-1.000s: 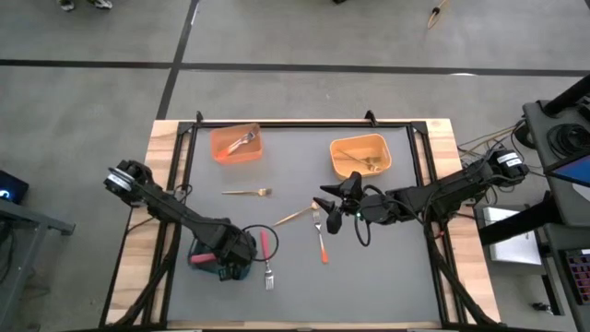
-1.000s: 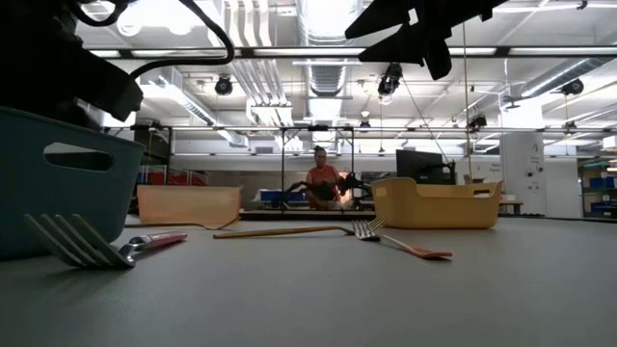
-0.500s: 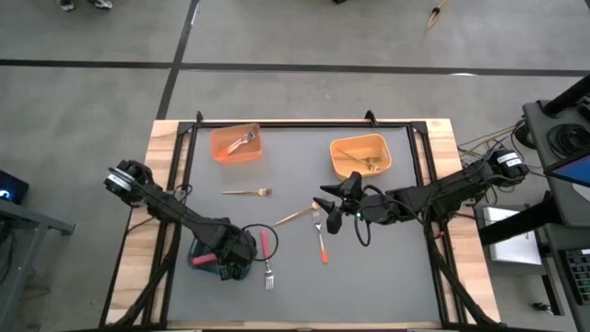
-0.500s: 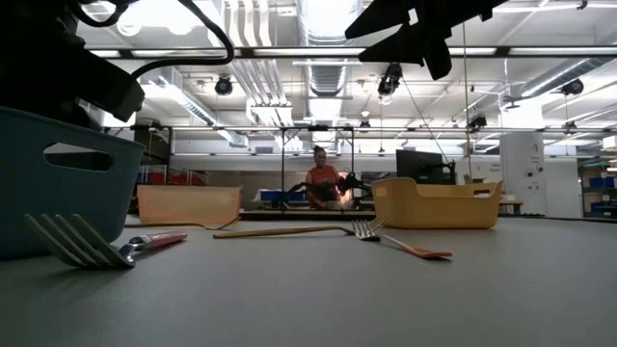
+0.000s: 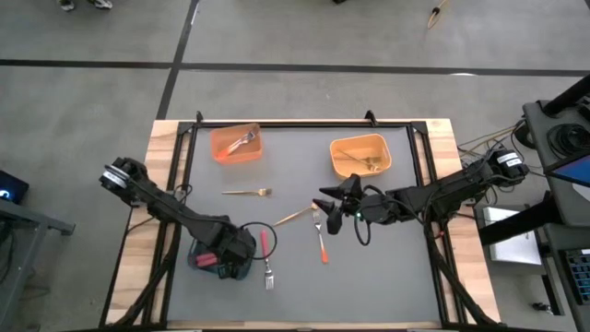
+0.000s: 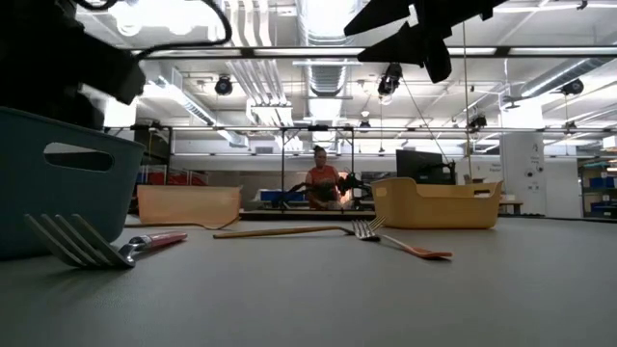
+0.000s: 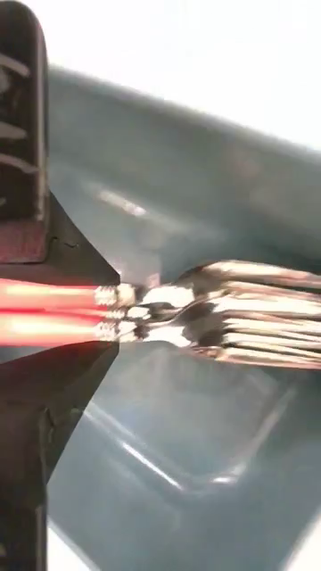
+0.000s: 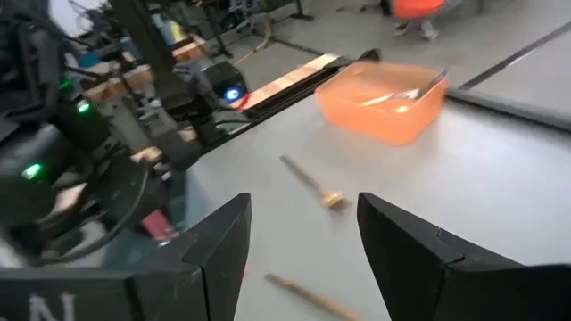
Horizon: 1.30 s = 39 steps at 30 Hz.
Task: Sort silverware by color (type)
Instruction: Put the gold fork into the yellow bin
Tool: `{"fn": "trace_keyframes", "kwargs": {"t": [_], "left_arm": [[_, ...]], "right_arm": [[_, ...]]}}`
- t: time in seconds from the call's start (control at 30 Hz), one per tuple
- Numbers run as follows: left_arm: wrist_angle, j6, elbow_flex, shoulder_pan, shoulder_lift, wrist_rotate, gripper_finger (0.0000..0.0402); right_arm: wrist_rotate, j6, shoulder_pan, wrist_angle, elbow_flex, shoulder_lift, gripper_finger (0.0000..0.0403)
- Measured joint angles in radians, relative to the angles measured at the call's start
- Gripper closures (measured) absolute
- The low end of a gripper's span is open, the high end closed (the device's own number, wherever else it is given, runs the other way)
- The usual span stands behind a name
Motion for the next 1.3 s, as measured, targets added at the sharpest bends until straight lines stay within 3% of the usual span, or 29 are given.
{"fn": "trace_keyframes", "kwargs": {"t": [0.17,0.4,0.63,0.83,1.0,1.3], "left_arm": [[0.023,0.063,0.0,-0.001,-0.075,-0.186,0.0312],[0.193,0.259,0.0,-0.001,-0.164,-0.516,0.0313],[0.281,0.363,0.0,0.001,-0.232,-0.682,0.0313],[0.36,0.412,0.0,0.006,-0.244,-0.722,0.0313],[0.574,0.542,-0.002,0.033,-0.196,-0.721,0.0313],[0.801,0.674,-0.001,0.15,-0.062,-0.608,0.0313]], "right_arm": [[-0.072,0.09,0.0,-0.001,0.003,0.0,0.0205],[-0.1,0.109,0.0,-0.012,0.073,0.065,0.0205],[-0.123,0.198,0.0,-0.451,0.291,0.176,0.0205],[-0.129,0.213,0.001,-0.927,0.466,0.261,0.0205],[-0.156,0.194,0.005,-1.282,0.526,0.293,0.0205],[-0.177,0.126,0.026,-1.382,0.446,0.208,0.0205]]}}
